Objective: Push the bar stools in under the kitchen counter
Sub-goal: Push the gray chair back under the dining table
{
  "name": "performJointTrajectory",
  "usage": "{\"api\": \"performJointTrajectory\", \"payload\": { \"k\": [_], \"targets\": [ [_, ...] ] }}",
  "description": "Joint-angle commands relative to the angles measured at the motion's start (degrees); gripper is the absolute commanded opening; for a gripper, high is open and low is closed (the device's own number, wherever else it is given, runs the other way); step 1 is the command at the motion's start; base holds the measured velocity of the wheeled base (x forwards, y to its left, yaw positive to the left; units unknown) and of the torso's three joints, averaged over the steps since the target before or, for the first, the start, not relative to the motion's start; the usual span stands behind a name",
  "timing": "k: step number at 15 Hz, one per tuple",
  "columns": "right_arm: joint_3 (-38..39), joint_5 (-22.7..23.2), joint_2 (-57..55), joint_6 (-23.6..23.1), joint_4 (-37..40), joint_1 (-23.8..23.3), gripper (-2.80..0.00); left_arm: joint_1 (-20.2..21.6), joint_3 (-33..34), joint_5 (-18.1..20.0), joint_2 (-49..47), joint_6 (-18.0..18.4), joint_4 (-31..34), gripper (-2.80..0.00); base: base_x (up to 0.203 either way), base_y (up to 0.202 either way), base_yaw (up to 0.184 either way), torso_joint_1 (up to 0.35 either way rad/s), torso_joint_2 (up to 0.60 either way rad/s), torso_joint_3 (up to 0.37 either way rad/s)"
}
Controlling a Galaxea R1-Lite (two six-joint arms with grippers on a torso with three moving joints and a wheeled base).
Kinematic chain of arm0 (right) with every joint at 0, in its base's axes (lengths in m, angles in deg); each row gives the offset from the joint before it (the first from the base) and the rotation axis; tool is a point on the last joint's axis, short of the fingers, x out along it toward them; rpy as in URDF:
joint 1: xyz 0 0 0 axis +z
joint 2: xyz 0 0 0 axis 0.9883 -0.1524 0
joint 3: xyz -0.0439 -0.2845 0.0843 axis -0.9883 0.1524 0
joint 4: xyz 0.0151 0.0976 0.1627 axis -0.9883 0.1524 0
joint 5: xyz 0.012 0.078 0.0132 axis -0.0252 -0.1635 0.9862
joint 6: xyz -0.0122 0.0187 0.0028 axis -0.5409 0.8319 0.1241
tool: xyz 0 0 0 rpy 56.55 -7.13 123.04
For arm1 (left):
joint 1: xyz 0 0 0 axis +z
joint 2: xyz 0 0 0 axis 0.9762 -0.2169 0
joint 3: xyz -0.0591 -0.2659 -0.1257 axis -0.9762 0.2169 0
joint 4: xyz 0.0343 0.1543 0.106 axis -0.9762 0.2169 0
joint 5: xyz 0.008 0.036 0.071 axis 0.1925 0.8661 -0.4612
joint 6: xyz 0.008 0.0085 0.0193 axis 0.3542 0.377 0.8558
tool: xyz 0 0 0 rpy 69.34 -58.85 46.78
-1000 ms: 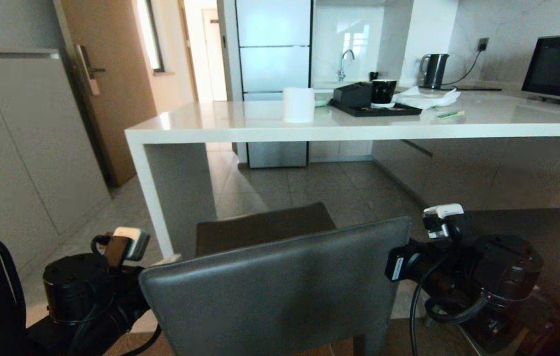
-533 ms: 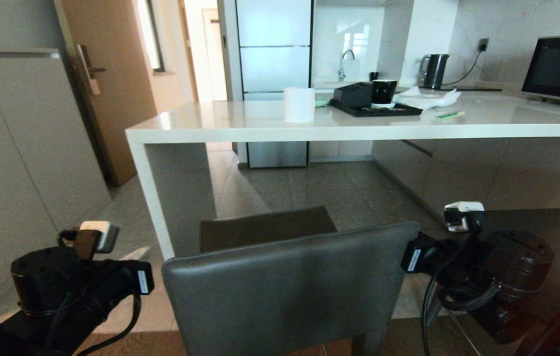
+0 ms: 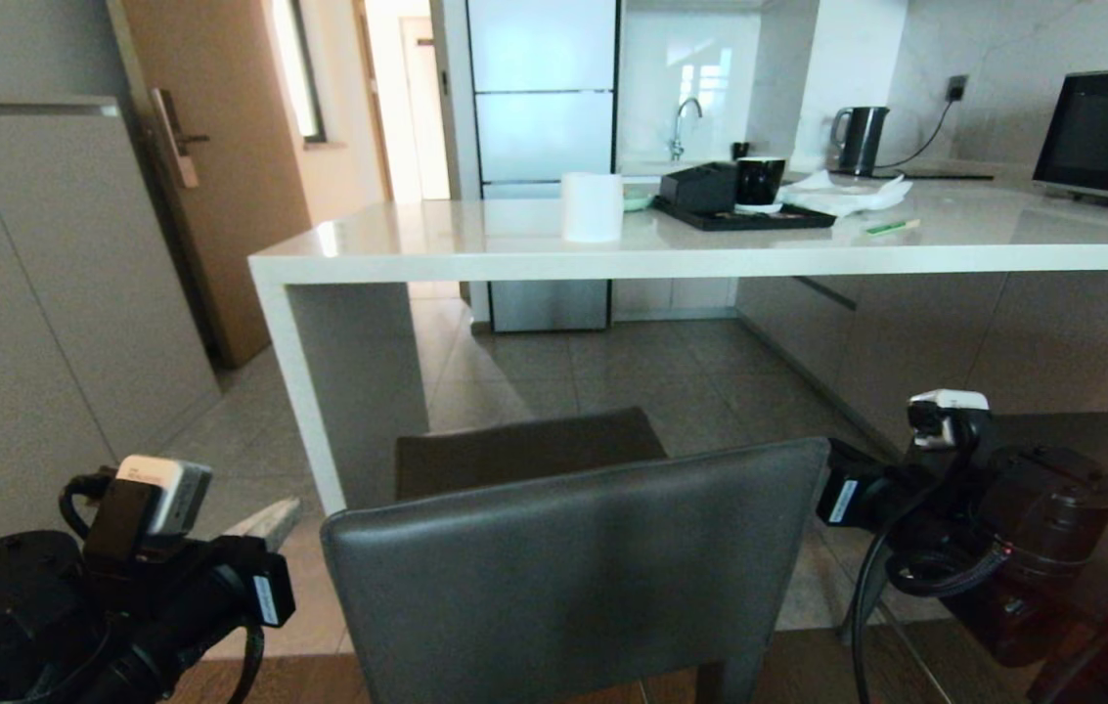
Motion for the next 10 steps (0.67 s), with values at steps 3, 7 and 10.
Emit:
{"api": "performJointTrajectory", "payload": {
  "k": [3, 7, 10],
  "targets": [
    [-0.3, 1.2, -0.2, -0.1, -0.5, 0.2, -2.80, -9.6, 0.7, -2.3, 3.8, -1.0, 0.7, -2.80, 0.000, 0.000, 0.000, 0.000, 0.00, 0.000],
    [-1.0, 1.3, -0.4, -0.4, -0.5, 0.5, -2.80, -10.6, 0.7, -2.6, 1.0, -2.0, 1.5, -2.80, 0.000, 0.000, 0.000, 0.000, 0.00, 0.000],
    [-0.8, 1.4, -0.3, -0.5, -0.5, 3.3, -2.80, -10.4, -1.1, -2.6, -2.1, -1.9, 1.3, -2.80, 0.000, 0.000, 0.000, 0.000, 0.00, 0.000]
  ]
}}
